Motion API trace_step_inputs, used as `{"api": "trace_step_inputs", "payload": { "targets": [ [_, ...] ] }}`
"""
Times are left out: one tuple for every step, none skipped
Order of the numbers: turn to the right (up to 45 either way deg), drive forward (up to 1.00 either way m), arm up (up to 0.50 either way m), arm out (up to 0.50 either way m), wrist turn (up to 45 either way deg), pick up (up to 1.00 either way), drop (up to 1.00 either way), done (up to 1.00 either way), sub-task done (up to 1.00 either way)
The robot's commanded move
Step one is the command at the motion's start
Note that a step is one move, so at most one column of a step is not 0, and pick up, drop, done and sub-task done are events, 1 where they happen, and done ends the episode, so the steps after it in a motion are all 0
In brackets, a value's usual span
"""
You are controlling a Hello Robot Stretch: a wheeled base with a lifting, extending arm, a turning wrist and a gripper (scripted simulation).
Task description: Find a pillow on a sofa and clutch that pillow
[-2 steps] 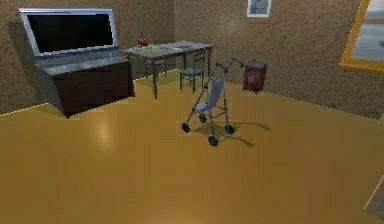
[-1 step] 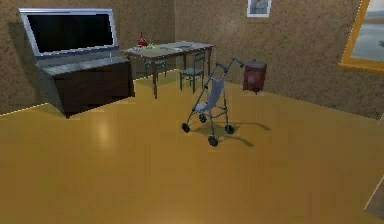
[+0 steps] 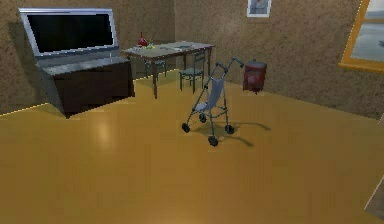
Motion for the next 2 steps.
{"api": "trace_step_inputs", "payload": {
  "targets": [
    [0.0,0.0,0.0,0.0,45.0,0.0,0.0,0.0,0.0],
    [0.0,0.0,0.0,0.0,45.0,0.0,0.0,0.0,0.0]
  ]
}}
